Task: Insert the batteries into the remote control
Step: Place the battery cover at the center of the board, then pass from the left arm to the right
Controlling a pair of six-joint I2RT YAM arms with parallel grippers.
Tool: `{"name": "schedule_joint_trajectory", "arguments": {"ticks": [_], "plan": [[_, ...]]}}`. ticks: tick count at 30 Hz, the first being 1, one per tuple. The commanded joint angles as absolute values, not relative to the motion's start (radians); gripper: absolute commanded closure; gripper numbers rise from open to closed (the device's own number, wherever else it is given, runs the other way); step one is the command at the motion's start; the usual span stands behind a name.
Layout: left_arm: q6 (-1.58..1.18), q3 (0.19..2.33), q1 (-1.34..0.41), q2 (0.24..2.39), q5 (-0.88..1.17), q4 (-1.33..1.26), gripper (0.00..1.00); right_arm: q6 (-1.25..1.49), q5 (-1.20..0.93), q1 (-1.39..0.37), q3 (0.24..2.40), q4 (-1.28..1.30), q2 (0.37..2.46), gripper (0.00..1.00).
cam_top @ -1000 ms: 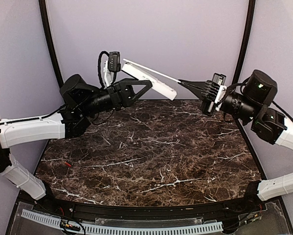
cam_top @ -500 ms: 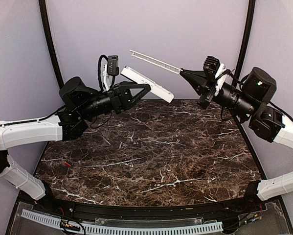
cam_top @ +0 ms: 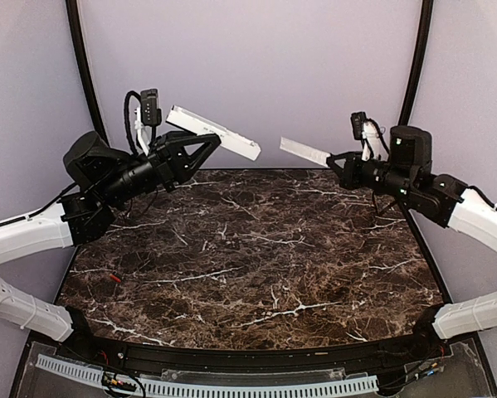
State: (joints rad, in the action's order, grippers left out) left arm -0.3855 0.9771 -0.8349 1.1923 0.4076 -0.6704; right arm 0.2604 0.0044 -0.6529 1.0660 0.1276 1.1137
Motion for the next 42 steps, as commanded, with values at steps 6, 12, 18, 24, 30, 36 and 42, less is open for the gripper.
{"name": "schedule_joint_trajectory", "arguments": {"ticks": [6,12,18,24,30,36,42], "plan": [[-0.342,0.941,-0.83,1.128,0.386,-0.646,1.0,0.797,-0.292,-0.477,0.719,0.112,1.154,1.0],[-0.346,0.922,-0.831,1.108,0.39,-0.65,1.0,0.89,-0.343,-0.43,0.6,0.015,1.209,1.0],[-0.34,0.907,-0.831,1.082,0.386,-0.646,1.0,0.897,-0.35,-0.414,0.569,0.026,1.294,1.0],[-0.339,0.902,-0.831,1.067,0.393,-0.641,1.0,0.883,-0.338,-0.407,0.579,0.086,1.323,0.72],[-0.322,0.915,-0.831,1.073,0.439,-0.607,1.0,0.739,-0.216,-0.409,0.705,0.309,1.226,0.33],[-0.259,0.932,-0.831,1.081,0.526,-0.57,1.0,0.415,-0.297,-0.497,0.932,0.315,1.064,0.02],[-0.161,0.978,-0.834,1.109,0.706,-0.452,1.0,0.086,-0.681,-0.784,1.132,0.135,1.031,0.06]]}}
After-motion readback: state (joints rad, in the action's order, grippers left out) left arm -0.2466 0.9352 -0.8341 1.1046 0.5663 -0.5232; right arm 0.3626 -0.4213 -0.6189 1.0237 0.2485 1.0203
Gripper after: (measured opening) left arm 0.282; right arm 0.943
